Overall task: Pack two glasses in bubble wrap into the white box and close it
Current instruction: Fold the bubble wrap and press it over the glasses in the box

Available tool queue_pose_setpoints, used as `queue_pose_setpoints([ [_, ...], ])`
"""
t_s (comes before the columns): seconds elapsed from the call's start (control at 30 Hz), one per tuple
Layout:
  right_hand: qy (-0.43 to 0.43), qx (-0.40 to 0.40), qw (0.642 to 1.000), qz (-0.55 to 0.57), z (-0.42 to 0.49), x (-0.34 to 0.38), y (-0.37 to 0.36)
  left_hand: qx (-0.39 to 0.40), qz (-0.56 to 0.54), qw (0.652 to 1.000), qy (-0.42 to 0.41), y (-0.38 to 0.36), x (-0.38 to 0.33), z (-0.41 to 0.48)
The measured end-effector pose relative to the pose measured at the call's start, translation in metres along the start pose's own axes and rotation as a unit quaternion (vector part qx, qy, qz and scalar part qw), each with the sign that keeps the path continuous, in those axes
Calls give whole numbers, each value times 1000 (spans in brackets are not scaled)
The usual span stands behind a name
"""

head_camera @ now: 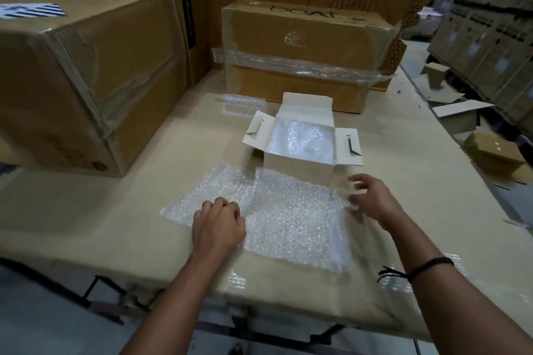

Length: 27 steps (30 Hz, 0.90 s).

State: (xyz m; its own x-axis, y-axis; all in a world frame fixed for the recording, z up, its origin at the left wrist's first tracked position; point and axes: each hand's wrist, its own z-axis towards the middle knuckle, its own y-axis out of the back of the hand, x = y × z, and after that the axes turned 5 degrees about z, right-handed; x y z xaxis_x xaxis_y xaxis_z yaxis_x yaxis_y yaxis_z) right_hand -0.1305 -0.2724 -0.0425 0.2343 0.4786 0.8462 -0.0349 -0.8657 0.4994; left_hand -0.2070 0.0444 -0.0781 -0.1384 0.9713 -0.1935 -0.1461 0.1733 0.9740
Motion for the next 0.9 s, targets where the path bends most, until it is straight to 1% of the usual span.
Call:
queue_pose_setpoints([
  [0.03, 38, -47, 996, -62, -5, 2, 3, -5, 3, 1000, -4, -1, 0, -3],
  [0.07, 94, -88, 984, -125, -11, 6, 5, -7, 4, 1000, -8, -1, 0, -4],
  [0.1, 157, -102, 968, -168, -19, 12, 4, -2, 3, 1000, -10, -1, 0, -5],
  [0.13, 215, -82, 950, -211, -28, 18, 2, 3, 1, 1000, -12, 0, 0, -7],
  [0.17, 258, -34, 927, -271, -37, 23, -2, 10, -6, 1000, -13, 2, 0, -8],
  [0.2, 270, 26, 899, -343, -44, 25, -9, 7, -20, 1000, -12, 3, 1, -8],
  [0.23, 255, 75, 873, -410, -52, 24, -16, -9, -39, 999, -8, 4, 4, -7],
  [0.3, 184, 134, 832, -506, -60, 14, -26, -73, -68, 995, 29, 7, 11, -6],
  [0.33, 150, 148, 825, -524, -63, 8, -29, -103, -68, 990, 63, 8, 17, -5],
  [0.37, 128, 151, 823, -532, -64, 0, -32, -121, -56, 986, 103, 9, 25, -4],
  [0.4, 118, 137, 823, -539, -65, -6, -33, -127, -35, 980, 146, 11, 33, -3],
  [0.43, 119, 106, 822, -547, -68, -9, -33, -123, -12, 975, 184, 13, 42, -1],
  [0.5, 142, 39, 823, -548, -70, -10, -35, -90, 28, 967, 239, 14, 57, 3],
  [0.53, 153, 32, 824, -545, -72, -8, -37, -67, 46, 964, 252, 13, 63, 5],
  [0.6, 152, 69, 826, -538, -73, -6, -46, -39, 62, 964, 255, 12, 71, 9],
  [0.63, 139, 91, 830, -532, -74, -5, -52, -43, 54, 966, 250, 11, 73, 10],
  [0.7, 126, 91, 847, -508, -73, 0, -64, -68, 12, 966, 249, 9, 72, 13],
  [0.77, 139, 70, 870, -469, -71, 6, -75, -90, -27, 964, 248, 10, 70, 15],
  [0.8, 145, 73, 875, -455, -70, 10, -80, -103, -56, 963, 243, 11, 68, 16],
  [0.83, 149, 78, 875, -454, -70, 13, -85, -122, -105, 958, 237, 12, 67, 16],
  [0.87, 153, 75, 872, -460, -69, 16, -88, -145, -178, 946, 228, 15, 64, 15],
  [0.9, 156, 66, 870, -462, -69, 18, -90, -170, -262, 926, 213, 18, 59, 13],
])
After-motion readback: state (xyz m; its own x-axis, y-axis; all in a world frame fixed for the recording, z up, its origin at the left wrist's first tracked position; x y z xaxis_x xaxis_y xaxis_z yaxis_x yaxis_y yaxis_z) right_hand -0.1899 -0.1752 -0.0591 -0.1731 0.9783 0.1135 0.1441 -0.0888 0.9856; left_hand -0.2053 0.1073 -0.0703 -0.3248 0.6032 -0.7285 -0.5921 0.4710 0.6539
